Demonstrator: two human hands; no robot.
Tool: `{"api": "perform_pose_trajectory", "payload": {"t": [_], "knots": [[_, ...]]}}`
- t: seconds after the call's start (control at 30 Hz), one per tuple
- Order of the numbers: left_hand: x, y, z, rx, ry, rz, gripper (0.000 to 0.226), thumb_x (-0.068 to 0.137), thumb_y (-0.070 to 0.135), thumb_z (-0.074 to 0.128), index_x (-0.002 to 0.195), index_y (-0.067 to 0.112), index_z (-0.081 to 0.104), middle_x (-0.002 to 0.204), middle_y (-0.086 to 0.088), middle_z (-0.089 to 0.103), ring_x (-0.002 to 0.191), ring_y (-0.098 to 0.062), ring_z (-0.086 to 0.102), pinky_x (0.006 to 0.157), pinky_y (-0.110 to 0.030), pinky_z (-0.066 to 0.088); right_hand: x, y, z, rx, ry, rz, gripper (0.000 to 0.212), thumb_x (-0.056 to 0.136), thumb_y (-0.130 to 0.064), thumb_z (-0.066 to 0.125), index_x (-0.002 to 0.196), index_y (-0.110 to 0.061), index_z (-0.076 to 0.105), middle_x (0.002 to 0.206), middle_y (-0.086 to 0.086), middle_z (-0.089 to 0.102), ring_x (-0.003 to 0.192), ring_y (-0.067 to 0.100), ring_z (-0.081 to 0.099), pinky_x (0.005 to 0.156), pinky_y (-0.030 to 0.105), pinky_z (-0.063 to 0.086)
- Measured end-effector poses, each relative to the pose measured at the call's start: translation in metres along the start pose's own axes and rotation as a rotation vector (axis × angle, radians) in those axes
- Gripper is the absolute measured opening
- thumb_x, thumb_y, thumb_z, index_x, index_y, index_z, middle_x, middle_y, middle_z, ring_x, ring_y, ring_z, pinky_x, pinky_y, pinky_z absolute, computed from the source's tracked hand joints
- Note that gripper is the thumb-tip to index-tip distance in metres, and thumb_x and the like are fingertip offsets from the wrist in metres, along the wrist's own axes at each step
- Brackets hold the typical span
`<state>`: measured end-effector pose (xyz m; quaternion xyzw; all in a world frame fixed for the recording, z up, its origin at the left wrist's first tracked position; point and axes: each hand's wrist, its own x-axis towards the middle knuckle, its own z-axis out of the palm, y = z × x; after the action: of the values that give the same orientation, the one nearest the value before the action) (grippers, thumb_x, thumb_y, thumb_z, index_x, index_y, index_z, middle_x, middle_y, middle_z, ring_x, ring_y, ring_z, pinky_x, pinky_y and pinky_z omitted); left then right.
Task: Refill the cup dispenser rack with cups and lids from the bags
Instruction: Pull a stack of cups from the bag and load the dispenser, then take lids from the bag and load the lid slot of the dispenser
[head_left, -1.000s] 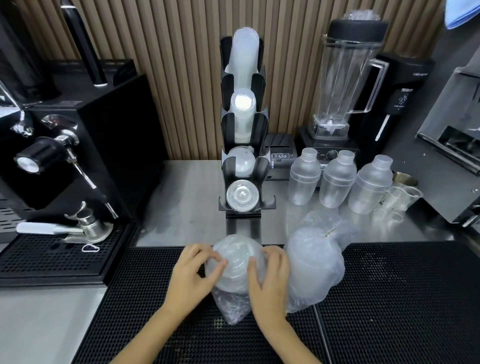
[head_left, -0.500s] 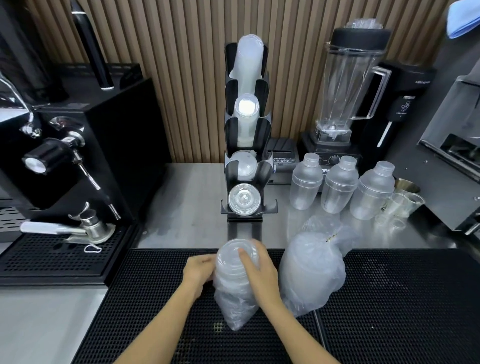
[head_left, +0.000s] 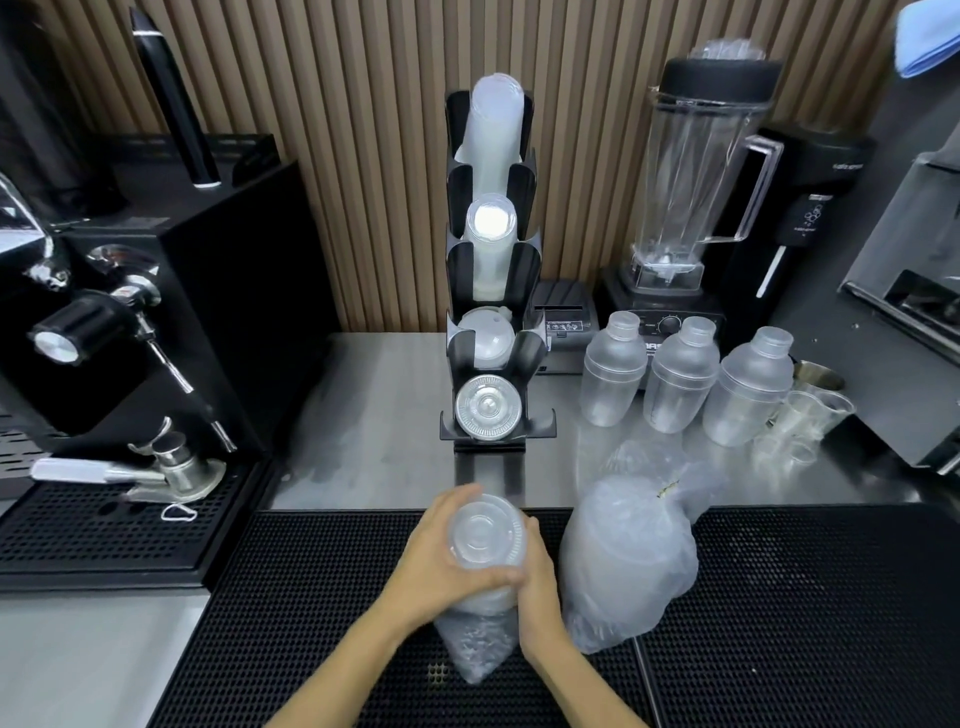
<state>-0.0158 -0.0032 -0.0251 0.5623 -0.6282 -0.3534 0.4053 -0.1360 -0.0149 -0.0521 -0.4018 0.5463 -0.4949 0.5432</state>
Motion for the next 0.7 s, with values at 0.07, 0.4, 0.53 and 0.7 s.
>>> {"api": "perform_pose_trajectory", "payload": {"t": [0.07, 0.4, 0.53, 0.7], "knots": [[-0.002, -0.004, 0.000, 0.056, 0.013, -0.001, 0.102, 0.038, 0.054, 0.087, 0.129, 0.037, 0.043, 0.129, 0.024, 0.044, 0.118, 0.014, 0.041, 0.096, 0.000, 0.029, -0.001, 0.001, 0.000, 0.012, 0.006, 0.025, 0.040, 0.098, -0.038, 0.032, 0.096, -0.023, 0.069, 0.097, -0.002, 0.072, 0.096, 0.012, 0.064, 0.085, 0.029, 0.049], [-0.015, -0.010, 0.008, 0.103, 0.080, -0.038, 0.123, 0.038, 0.044, 0.090, 0.140, 0.029, 0.023, 0.135, 0.013, 0.040, 0.123, -0.001, 0.042, 0.104, -0.017, 0.034, 0.000, -0.014, -0.008, 0.019, 0.146, -0.100, 0.028, 0.098, -0.024, 0.040, 0.120, -0.017, 0.055, 0.125, -0.004, 0.057, 0.119, 0.012, 0.050, 0.104, 0.027, 0.036], [-0.006, 0.006, -0.007, 0.227, -0.119, -0.004, 0.130, 0.045, 0.045, 0.090, 0.146, 0.031, 0.010, 0.143, 0.019, 0.022, 0.130, 0.004, 0.027, 0.104, -0.007, 0.021, -0.008, -0.037, -0.001, 0.019, 0.028, -0.286, 0.037, 0.097, -0.038, 0.033, 0.126, -0.024, 0.051, 0.124, -0.018, 0.056, 0.117, -0.008, 0.048, 0.098, 0.007, 0.035], [0.022, 0.027, -0.023, 0.580, -0.408, 0.114, 0.105, 0.055, 0.050, 0.082, 0.142, 0.044, 0.023, 0.138, 0.011, 0.033, 0.127, -0.012, 0.040, 0.110, -0.028, 0.034, -0.009, -0.002, -0.003, -0.009, -0.089, -0.113, 0.049, 0.089, -0.055, 0.023, 0.122, -0.035, 0.052, 0.124, -0.011, 0.059, 0.115, -0.005, 0.051, 0.101, 0.015, 0.037]]}}
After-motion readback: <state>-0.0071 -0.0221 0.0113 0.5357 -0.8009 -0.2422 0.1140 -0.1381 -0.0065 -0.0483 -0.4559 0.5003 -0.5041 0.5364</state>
